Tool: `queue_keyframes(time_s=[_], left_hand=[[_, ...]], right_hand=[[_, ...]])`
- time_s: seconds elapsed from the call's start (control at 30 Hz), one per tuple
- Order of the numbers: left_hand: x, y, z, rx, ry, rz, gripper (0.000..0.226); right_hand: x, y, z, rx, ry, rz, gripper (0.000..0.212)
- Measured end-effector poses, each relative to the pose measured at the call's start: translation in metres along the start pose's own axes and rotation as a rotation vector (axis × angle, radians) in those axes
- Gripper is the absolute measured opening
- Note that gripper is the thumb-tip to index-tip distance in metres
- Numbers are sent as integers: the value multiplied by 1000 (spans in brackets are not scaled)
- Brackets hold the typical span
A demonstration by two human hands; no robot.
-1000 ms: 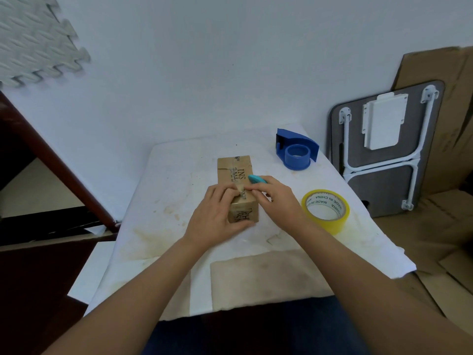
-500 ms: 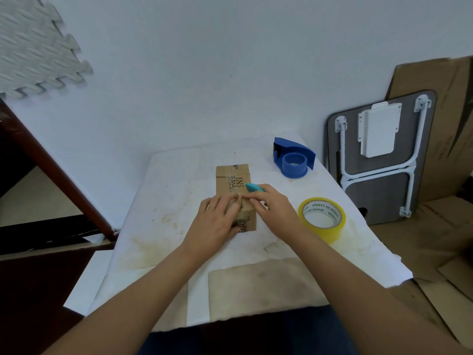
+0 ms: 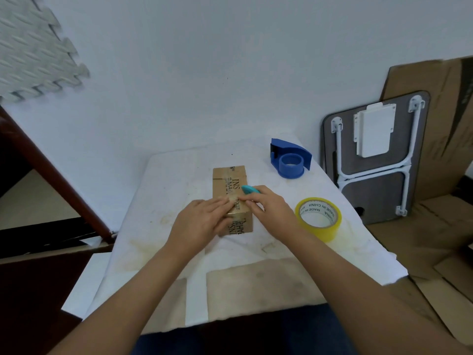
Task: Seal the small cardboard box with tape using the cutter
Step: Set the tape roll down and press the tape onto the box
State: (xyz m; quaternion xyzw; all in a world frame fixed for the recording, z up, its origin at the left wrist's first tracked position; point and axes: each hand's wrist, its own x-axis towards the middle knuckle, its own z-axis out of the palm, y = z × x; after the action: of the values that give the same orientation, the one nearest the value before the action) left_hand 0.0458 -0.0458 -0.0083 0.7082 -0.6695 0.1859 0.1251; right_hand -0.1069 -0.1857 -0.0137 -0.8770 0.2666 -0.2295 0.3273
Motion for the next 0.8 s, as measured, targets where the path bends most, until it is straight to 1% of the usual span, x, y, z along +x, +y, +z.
queue_keyframes(time_s=[0.13, 0.23, 0.27, 0.37, 0.43, 0.5, 0.57, 0.63, 0.7, 0.8], left_hand=[[-4, 2, -4, 17, 44, 5, 46], [-10, 7, -1, -52, 55, -98, 58], [-11, 9, 0, -65, 48, -126, 57], [-9, 10, 2, -80, 32, -172, 40], [-4, 8, 4, -136, 16, -264, 35], [2, 5, 6, -201, -7, -345, 40], [8, 6, 8, -209, 19, -321, 45], [13, 13, 8, -215, 74, -239, 46], [17, 24, 8, -248, 88, -170, 43], [24, 44, 8, -319, 73, -145, 41]], right_hand=[[-2, -3, 2, 0, -7, 0, 30], [-3, -4, 2, 12, 6, 0, 30], [-3, -5, 1, 19, 1, -2, 30], [-4, -8, -6, -27, -17, -9, 32], [-8, -7, -18, -68, 35, 20, 31], [-16, 1, -35, -98, 126, 59, 29], [-26, 15, -54, -121, 207, 108, 27], [-37, 29, -73, -174, 226, 177, 25], [-48, 39, -89, -283, 134, 225, 26], [-65, 45, -99, -467, -87, 225, 32]])
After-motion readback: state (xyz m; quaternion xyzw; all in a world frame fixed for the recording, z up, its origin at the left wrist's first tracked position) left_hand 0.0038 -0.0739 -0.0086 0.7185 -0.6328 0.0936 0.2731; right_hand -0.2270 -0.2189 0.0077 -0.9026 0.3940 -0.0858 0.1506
